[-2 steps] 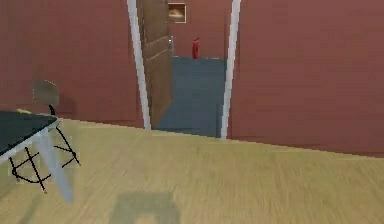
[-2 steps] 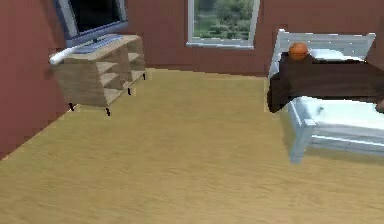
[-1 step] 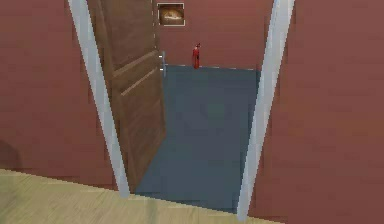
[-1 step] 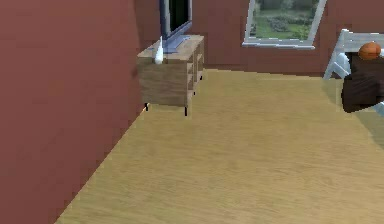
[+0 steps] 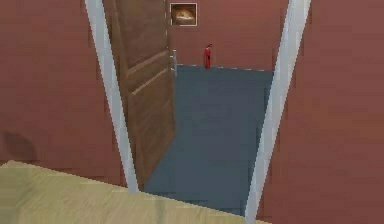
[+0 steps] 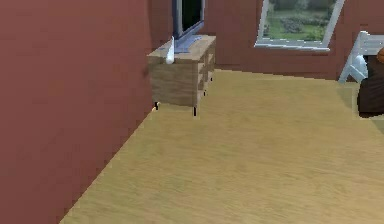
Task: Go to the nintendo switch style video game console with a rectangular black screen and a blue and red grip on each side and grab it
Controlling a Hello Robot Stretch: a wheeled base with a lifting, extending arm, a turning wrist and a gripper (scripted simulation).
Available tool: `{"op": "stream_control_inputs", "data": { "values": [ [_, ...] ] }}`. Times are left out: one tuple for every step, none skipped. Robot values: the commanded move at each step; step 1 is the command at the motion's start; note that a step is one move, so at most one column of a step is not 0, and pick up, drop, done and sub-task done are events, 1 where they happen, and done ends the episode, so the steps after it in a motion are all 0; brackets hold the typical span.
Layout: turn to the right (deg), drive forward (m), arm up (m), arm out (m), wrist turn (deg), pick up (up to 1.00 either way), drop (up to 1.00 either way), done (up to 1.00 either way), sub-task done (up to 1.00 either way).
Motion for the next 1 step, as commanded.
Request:
{"op": "stream_control_inputs", "data": {
  "values": [
    [0.0,0.75,0.00,0.00,0.0,0.00,0.00,0.00,0.00]
  ]
}}
